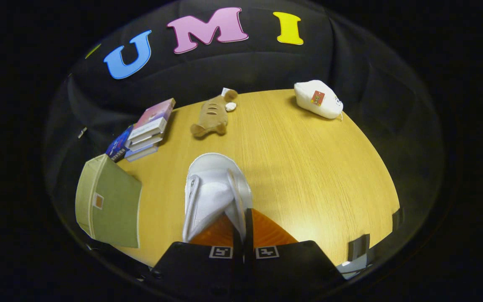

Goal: Open the storage box then place both shoes into the box .Put the left shoe in first, then the right shoe, with the right side of both shoes facing outward in a uniform manner.

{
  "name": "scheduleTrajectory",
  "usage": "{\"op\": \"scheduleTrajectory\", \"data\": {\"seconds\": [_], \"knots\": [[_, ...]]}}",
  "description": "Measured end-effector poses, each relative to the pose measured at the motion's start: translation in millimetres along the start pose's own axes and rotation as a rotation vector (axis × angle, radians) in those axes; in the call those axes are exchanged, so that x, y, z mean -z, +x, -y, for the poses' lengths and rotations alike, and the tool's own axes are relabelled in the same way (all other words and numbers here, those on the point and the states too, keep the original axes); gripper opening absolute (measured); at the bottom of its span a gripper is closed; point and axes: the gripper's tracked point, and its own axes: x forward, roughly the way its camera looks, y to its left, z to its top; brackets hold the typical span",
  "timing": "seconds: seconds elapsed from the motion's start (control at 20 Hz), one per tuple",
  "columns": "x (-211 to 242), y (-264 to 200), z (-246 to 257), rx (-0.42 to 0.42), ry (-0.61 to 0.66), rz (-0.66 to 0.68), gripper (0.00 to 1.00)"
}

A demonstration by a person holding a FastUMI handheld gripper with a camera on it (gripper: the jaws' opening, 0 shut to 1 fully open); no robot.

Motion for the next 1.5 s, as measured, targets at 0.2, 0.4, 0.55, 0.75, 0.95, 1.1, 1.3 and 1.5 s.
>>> {"op": "scheduleTrajectory", "data": {"seconds": [0.2, 0.4, 0.55, 0.75, 0.95, 1.1, 1.3, 1.5], "knots": [[-34.6, -31.8, -77.6, -0.072, 0.029, 0.031, 0.05], [-56.1, -55.5, -174.6, -0.182, 0.050, 0.049, 0.05], [-58.3, -58.2, -248.7, -0.252, 0.050, 0.048, 0.05], [-36.5, -53.9, -324.7, -0.278, 0.031, 0.005, 0.05], [5.0, -28.6, -359.4, -0.200, -0.019, -0.063, 0.05], [24.8, -6.2, -363.0, -0.122, -0.051, -0.083, 0.05], [27.4, 14.7, -353.1, -0.015, -0.063, -0.066, 0.05], [36.3, 21.2, -367.5, -0.044, -0.071, -0.097, 0.23]]}}
